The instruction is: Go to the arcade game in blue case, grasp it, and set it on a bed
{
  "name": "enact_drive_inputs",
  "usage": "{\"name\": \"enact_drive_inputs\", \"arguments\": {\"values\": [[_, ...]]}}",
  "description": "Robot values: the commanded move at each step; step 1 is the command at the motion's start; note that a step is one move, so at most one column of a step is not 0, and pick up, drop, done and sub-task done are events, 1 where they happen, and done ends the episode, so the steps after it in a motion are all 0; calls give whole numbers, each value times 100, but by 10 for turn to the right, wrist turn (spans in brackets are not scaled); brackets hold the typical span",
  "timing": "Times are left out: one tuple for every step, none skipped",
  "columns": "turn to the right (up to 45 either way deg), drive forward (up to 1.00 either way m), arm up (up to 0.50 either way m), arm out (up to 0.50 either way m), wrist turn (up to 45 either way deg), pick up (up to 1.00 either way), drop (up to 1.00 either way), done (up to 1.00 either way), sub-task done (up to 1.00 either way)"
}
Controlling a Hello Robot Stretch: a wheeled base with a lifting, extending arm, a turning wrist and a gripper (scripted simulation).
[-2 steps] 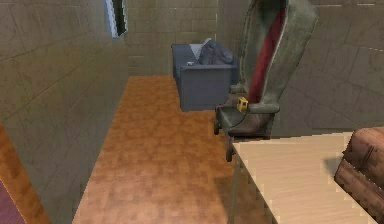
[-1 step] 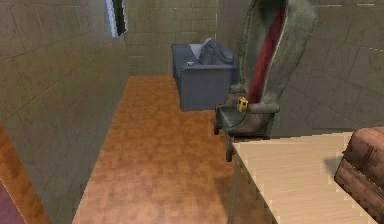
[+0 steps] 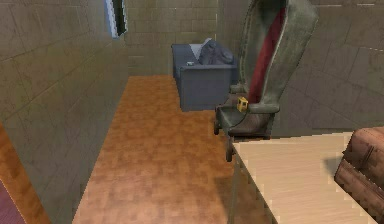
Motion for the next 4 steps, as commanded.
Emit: {"name": "enact_drive_inputs", "arguments": {"values": [[0, 0, 16, 0, 0, 0, 0, 0, 0], [0, 0, 0, 0, -450, 0, 0, 0, 0], [0, 0, 0, 0, -420, 0, 0, 0, 0], [0, 0, 0, -46, 0, 0, 0, 0, 0]]}}
